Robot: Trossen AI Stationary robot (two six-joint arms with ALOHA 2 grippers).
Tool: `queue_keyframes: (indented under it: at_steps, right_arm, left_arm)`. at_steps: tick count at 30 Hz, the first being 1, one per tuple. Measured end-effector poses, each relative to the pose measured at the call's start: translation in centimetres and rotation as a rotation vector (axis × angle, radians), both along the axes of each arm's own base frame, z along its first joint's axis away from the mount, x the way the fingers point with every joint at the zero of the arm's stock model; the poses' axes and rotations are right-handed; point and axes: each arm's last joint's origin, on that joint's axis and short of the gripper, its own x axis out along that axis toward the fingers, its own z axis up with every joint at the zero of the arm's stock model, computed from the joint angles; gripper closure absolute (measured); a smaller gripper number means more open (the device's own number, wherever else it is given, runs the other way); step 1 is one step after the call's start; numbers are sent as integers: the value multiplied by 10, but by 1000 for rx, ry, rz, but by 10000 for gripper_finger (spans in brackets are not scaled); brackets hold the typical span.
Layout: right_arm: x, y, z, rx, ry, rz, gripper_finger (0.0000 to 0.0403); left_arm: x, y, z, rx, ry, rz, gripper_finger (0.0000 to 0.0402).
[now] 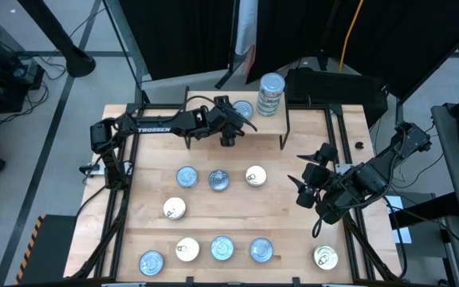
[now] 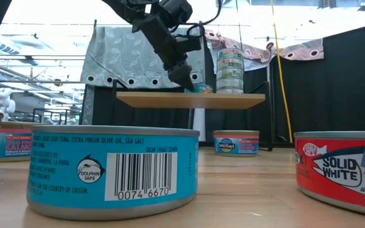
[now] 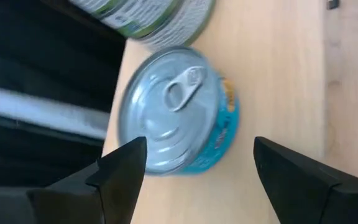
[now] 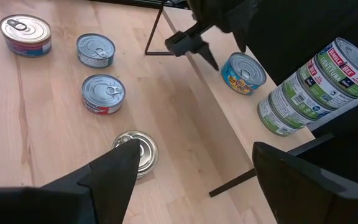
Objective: Stack canned seafood by type on shelf
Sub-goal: Put the blue tuna can on the shelf
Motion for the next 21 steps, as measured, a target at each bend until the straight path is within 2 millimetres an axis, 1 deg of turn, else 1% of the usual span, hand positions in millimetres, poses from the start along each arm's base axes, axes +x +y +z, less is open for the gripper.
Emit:
queue_keyframes:
  at_steps: [4,7,11,15,21]
  right_arm:
    - [0,0,0,0,0,0,101]
    - [0,0,0,0,1,0,101]
    - [0,0,0,-3,3,2,101]
    - [-1,0,0,-9,9,3,101]
    - [-1,0,0,-8,8,2,101]
  left_arm:
    - [0,-4,9,41,29,56,109]
    - [-4,-4,7,50,96,82,109]
    - [-12,5,3,27,137,127,118]
    - [-14,14,4,29,126,147,157]
    - [-15,20,3,-16,116,117,245]
